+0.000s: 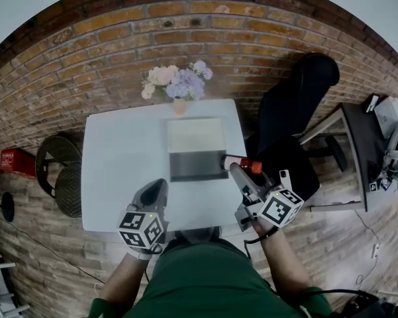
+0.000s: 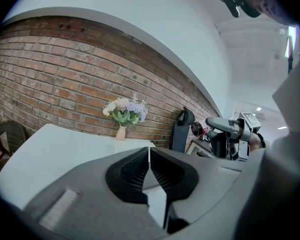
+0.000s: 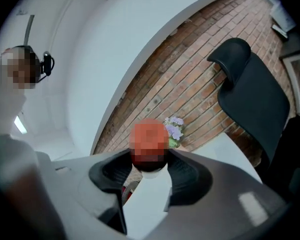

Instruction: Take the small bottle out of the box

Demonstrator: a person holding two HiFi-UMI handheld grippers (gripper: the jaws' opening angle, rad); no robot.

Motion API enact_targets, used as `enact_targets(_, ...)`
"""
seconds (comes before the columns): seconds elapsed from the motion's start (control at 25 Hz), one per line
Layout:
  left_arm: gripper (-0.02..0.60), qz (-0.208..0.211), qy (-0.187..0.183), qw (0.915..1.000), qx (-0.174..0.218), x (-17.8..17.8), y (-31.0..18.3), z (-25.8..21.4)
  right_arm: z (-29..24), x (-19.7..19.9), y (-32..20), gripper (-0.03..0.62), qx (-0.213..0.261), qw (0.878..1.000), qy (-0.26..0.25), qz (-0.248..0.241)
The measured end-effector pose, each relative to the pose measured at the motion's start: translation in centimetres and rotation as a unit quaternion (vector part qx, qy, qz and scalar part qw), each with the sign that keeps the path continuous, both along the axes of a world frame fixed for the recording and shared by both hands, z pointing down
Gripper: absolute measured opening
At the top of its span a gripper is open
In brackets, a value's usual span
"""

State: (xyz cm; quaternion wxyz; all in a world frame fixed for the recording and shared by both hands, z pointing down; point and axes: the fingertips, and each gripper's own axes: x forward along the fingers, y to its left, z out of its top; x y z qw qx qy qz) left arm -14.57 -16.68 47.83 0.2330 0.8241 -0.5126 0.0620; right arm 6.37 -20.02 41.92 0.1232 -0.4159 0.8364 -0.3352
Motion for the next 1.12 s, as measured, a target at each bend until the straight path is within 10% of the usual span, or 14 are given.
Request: enact_targets(1.12,0.014,-0.002,0.004,0.9998,-0.018,0.1,-0.4,0.8,-3.5,-0.1,1.0,0.222,0.032,0.992,-0.12,-0.029)
